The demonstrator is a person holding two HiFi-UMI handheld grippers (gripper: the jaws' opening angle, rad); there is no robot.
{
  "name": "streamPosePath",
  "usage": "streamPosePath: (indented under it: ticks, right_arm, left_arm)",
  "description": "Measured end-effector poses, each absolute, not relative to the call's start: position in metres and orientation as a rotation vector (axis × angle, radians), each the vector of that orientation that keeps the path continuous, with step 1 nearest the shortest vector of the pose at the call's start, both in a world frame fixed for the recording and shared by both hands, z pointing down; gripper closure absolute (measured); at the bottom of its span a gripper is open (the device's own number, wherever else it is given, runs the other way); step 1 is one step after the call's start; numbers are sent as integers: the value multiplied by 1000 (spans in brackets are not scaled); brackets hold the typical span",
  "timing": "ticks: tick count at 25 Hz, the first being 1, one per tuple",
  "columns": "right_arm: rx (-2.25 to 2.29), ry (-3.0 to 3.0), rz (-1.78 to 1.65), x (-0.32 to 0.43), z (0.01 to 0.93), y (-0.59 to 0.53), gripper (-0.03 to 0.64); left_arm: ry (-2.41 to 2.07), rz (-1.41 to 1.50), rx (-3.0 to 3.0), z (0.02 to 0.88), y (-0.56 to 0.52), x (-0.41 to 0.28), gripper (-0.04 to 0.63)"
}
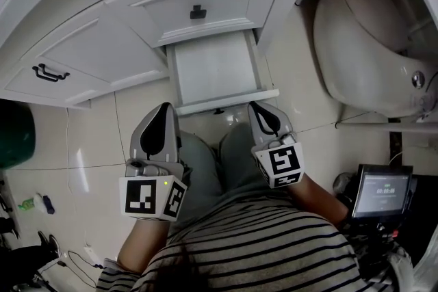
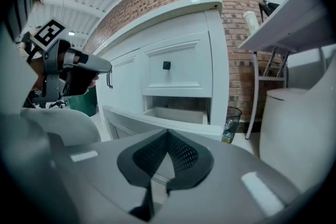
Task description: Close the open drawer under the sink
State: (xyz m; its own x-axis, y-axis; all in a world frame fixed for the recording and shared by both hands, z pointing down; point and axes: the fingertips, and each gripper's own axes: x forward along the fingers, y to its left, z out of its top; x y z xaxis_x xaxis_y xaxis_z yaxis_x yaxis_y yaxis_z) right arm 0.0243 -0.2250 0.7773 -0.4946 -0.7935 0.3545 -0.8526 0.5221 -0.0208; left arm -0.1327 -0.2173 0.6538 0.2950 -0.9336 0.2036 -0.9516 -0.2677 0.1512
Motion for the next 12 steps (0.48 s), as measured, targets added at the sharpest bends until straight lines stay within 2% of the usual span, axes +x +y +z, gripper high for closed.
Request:
streamPosePath:
  ticks: [12]
  right_arm:
    - [1405, -2413, 226, 14, 780, -292, 620]
  left_arm:
    - [-1765, 74, 2288, 654, -218, -153, 581]
